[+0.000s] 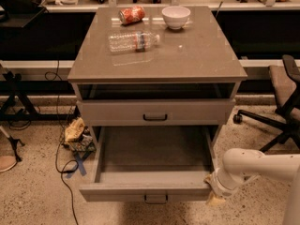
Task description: Open middle drawer
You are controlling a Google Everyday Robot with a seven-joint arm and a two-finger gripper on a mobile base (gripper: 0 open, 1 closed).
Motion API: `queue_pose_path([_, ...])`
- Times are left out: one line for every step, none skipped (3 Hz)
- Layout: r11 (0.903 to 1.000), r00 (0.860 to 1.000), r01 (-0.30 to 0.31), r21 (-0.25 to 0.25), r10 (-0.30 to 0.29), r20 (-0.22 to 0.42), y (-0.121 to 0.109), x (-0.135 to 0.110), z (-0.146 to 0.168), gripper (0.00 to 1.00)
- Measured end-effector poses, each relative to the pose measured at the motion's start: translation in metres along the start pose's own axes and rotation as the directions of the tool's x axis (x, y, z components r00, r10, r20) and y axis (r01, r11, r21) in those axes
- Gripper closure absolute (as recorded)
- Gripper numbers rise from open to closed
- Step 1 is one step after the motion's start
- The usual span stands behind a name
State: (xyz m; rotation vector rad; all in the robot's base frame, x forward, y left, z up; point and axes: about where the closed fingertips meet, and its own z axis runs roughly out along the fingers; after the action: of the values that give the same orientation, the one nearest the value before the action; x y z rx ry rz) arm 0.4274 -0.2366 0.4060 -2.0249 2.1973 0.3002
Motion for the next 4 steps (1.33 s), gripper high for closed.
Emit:
queue_pose_path([1.0, 1.0, 0.001, 0.003, -0.001, -0.003, 0.011, -0.003, -0.004, 0.78])
queue_pose_path([0.9998, 1.0, -0.008, 0.02, 0.008, 0.003, 0.024, 0.0, -0.011, 0.99])
queue_pose_path([0.9998, 1.0, -0.008, 0.02, 0.008, 0.003, 0.024, 0.0, -0.01, 1.0])
queue_pose_path([0.9998, 1.0, -0.008, 0.017, 0.008, 0.004, 0.025, 0.0, -0.009, 0.81])
